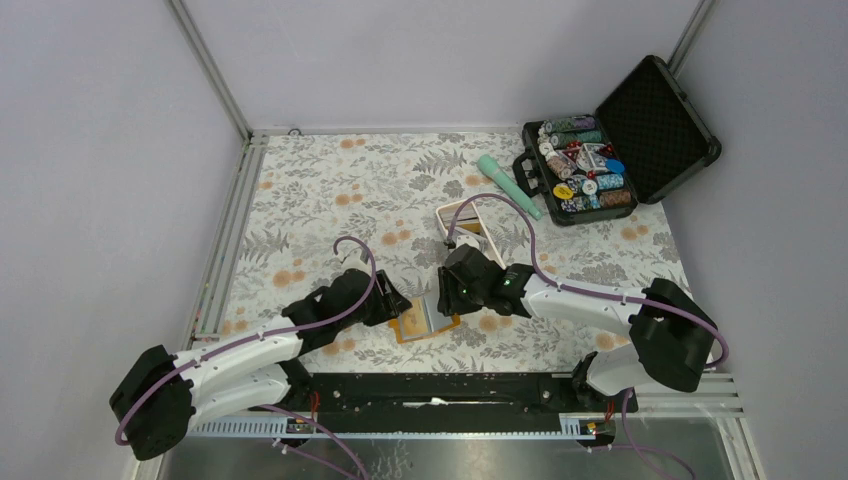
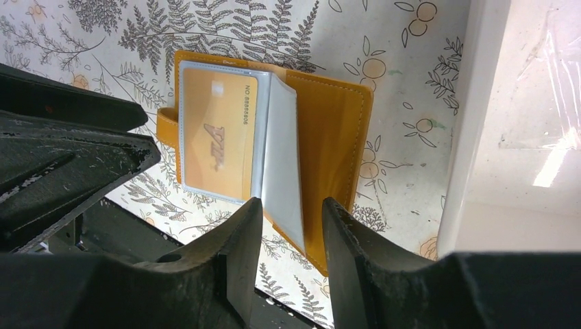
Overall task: Put the credit cards into the card holder
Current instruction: Turn over the card slot in the card holder.
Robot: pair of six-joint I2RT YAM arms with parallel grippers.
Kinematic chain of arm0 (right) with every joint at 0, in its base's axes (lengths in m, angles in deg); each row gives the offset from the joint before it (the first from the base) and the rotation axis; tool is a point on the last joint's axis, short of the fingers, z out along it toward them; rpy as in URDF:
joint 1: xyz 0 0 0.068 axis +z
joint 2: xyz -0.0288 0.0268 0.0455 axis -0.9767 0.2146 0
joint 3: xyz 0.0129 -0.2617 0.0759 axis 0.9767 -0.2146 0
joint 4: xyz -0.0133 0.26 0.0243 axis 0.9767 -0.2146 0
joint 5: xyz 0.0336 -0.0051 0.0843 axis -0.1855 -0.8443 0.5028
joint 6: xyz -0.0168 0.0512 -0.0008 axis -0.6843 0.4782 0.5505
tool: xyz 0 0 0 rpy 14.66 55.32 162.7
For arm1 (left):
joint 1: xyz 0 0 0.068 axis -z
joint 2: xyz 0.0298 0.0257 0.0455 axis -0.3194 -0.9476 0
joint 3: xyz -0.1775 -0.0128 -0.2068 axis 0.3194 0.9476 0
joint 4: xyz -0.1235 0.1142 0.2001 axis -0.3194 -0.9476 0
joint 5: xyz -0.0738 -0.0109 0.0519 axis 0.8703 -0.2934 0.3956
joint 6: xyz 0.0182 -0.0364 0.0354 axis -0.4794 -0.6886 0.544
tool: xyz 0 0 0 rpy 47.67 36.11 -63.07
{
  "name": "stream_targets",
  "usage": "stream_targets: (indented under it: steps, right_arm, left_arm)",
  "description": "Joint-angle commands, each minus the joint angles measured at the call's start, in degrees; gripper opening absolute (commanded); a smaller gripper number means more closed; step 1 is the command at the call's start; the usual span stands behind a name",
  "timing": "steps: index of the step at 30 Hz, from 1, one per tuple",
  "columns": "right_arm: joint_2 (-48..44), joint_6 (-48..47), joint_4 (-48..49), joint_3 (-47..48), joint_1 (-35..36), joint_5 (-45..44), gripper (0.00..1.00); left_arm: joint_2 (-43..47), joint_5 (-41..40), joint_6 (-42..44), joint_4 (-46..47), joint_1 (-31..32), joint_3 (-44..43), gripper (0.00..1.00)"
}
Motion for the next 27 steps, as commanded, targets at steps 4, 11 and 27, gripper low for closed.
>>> stream_targets:
  steps: [4,11,27]
  right_arm:
    - [0.72,0.26,2.01,-0.76,0.39,0.77,0.33]
    - [3.99,1.13,3.67,-1.89,0.42,2.17,0.05]
    - [6.18,1.71,4.92,-3.16,0.42,2.83,0.0]
  left_arm:
    - [-1.48,1.15,-0.56,2.69,-0.18,-0.18,0.49]
    - [-3.58,1.08,-1.23,2.14,-0.2,-0.35,0.49]
    - [-3.22,-0.39,-1.65,1.32,-0.2,0.49,0.47]
